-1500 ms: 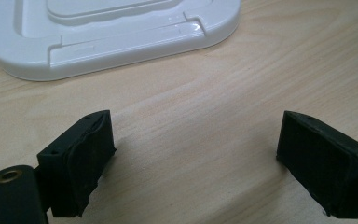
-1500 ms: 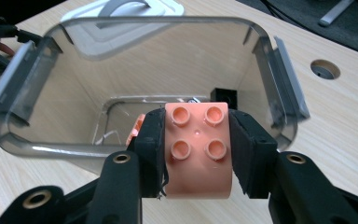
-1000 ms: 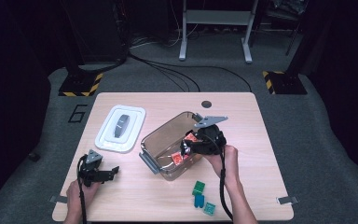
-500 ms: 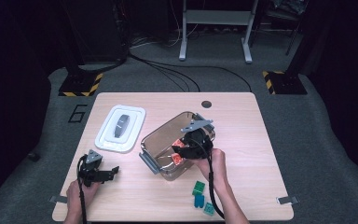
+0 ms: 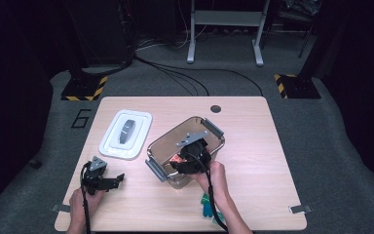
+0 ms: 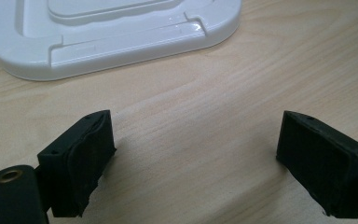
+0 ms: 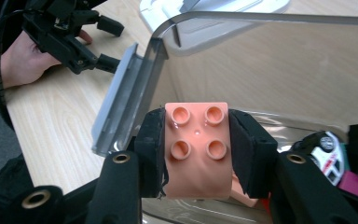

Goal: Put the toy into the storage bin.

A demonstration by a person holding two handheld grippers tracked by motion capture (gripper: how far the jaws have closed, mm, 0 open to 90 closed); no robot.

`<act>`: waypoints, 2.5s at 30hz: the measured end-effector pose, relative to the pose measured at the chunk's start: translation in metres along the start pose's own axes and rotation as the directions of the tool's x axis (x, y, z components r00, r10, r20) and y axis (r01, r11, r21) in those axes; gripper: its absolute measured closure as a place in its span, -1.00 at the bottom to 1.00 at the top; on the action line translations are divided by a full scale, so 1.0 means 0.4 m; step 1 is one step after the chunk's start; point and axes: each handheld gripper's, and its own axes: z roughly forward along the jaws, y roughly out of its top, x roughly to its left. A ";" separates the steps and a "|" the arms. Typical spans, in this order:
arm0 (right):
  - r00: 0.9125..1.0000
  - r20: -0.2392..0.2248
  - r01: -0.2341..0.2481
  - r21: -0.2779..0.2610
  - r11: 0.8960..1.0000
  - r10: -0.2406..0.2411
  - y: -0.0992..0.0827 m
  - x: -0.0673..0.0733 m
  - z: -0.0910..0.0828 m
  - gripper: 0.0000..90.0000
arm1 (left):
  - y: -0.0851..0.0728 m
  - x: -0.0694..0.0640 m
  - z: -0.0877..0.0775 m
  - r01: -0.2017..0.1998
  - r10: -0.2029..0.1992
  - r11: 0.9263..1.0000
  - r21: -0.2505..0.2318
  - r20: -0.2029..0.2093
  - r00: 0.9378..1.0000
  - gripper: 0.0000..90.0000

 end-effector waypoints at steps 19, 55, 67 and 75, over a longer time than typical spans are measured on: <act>0.998 -0.066 -0.013 0.014 1.000 0.014 -0.005 0.028 0.017 0.26 | 0.000 0.000 0.001 0.002 -0.002 1.000 -0.005 -0.002 1.000 -0.76; 0.985 0.063 -0.160 -0.003 0.987 0.160 -0.245 -0.065 -0.104 -0.68 | -0.001 -0.002 0.003 0.006 -0.006 1.000 -0.016 -0.010 1.000 -0.76; 0.968 0.128 -0.233 0.130 0.964 0.216 -0.350 -0.085 -0.014 -0.57 | -0.002 -0.002 0.003 0.007 -0.007 1.000 -0.015 -0.011 1.000 -0.76; 0.956 0.187 -0.254 0.157 0.954 0.224 -0.374 -0.103 -0.023 -0.49 | -0.002 -0.002 0.004 0.006 -0.006 1.000 -0.020 -0.011 1.000 -0.76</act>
